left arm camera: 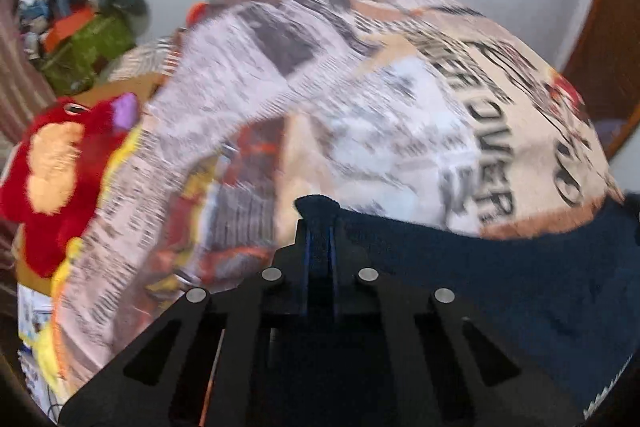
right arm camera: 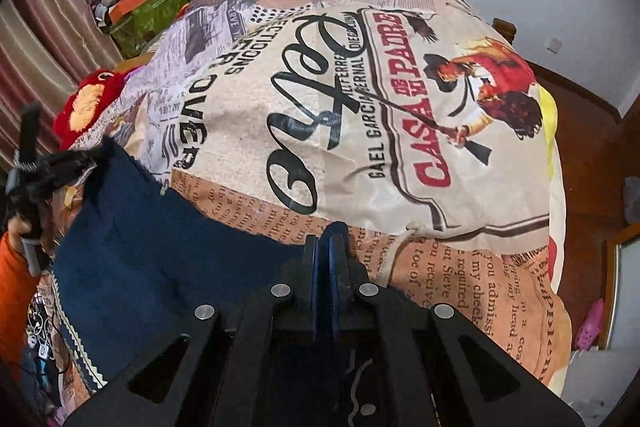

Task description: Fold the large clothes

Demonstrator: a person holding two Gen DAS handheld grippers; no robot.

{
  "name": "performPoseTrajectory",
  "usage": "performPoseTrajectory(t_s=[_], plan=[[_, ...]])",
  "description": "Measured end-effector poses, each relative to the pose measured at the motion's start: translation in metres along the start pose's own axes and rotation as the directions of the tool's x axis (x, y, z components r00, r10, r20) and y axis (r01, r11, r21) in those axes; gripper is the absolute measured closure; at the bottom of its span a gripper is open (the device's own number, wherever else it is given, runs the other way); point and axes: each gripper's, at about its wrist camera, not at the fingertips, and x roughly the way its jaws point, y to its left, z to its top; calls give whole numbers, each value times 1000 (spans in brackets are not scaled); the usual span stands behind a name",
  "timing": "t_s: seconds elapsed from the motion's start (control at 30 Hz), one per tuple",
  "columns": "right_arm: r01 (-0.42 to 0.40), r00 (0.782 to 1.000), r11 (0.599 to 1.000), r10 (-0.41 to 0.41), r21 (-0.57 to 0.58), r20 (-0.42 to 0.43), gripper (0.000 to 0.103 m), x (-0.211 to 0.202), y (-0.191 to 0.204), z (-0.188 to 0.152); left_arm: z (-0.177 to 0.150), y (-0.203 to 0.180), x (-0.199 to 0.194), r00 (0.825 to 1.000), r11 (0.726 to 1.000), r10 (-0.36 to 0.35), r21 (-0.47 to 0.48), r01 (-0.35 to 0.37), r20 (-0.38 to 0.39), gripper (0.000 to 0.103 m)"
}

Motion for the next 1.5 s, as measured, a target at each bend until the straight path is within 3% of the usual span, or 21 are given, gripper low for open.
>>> performPoseTrajectory(t_s=[0.1, 0.2, 0.27, 0.3, 0.37, 0.4, 0.43, 0.53, 0.7, 0.77, 0.83, 0.87, 0.93, 1.03, 1.07, 1.1, 1.17, 1.23, 1.33, 1.4, 1.5], plan=[[-1, 1000, 1000, 1, 13, 20, 102, -5, -3, -2, 3, 6, 18, 998, 1000, 13, -26, -15, -54, 96], [-2, 999, 1000, 0, 27, 51, 102, -12, -5, -2, -10, -9, 38, 992, 998, 31, 63, -24, -118, 95], [12, 998, 1000, -14, 18, 68, 102, -17, -3, -4, -18, -22, 36, 993, 990, 64, 135, -49, -104, 94], [14, 997, 1000, -14, 9, 75, 102, -20, -1, -5, -21, -26, 32, 993, 986, 70, 155, -55, -91, 88], [13, 996, 1000, -12, -7, 90, 102, -26, 4, -7, -23, -28, 18, 996, 985, 49, 170, -36, -77, 67], [14, 995, 1000, -12, -18, 101, 102, -31, 7, -9, -24, -27, 11, 997, 986, 35, 164, -22, -72, 47], [17, 994, 999, -14, -28, 110, 102, -34, 10, -11, -24, -25, 1, 998, 988, 22, 154, -13, -60, 35], [37, 988, 996, -24, -86, 156, 101, -52, 28, -19, -31, -17, -31, 1000, 994, -1, 110, 2, -6, 32], [33, 980, 987, -1, -160, 201, 97, -76, 65, -40, -67, 12, -72, 996, 995, -85, -62, 83, -22, 27], [7, 976, 986, 29, -165, 214, 79, -84, 79, -52, -92, 23, -82, 993, 987, -105, -126, 98, -52, 27], [-20, 970, 987, 58, -159, 237, 26, -92, 92, -64, -116, 28, -88, 990, 979, -118, -174, 103, -78, 27], [-30, 964, 987, 71, -160, 257, 21, -96, 97, -69, -132, 33, -91, 986, 971, -138, -210, 115, -98, 27], [-35, 958, 983, 83, -179, 273, 20, -104, 110, -79, -155, 40, -93, 975, 944, -188, -297, 146, -117, 27], [-29, 964, 982, 77, -185, 255, 20, -108, 122, -88, -191, 50, -95, 947, 855, -294, -478, 202, -126, 26], [-25, 965, 983, 71, -181, 252, 20, -108, 124, -91, -206, 51, -94, 928, 810, -350, -537, 235, -123, 26], [-23, 968, 984, 67, -178, 242, 20, -108, 127, -94, -214, 50, -93, 915, 784, -385, -566, 256, -119, 26], [-24, 974, 986, 60, -165, 217, 19, -105, 130, -100, -227, 44, -91, 892, 735, -440, -613, 290, -106, 26], [-21, 981, 989, 49, -146, 189, 19, -100, 130, -104, -233, 37, -90, 881, 710, -465, -631, 313, -87, 26], [7, 986, 990, 17, -141, 168, 19, -93, 128, -111, -232, 27, -86, 851, 654, -523, -660, 370, -42, 26], [23, 988, 989, -1, -146, 152, 19, -89, 128, -115, -228, 23, -81, 828, 602, -560, -687, 407, -1, 26], [58, 989, 985, -35, -164, 143, 19, -85, 127, -119, -216, 20, -75, 812, 566, -583, -700, 436, 34, 26]])
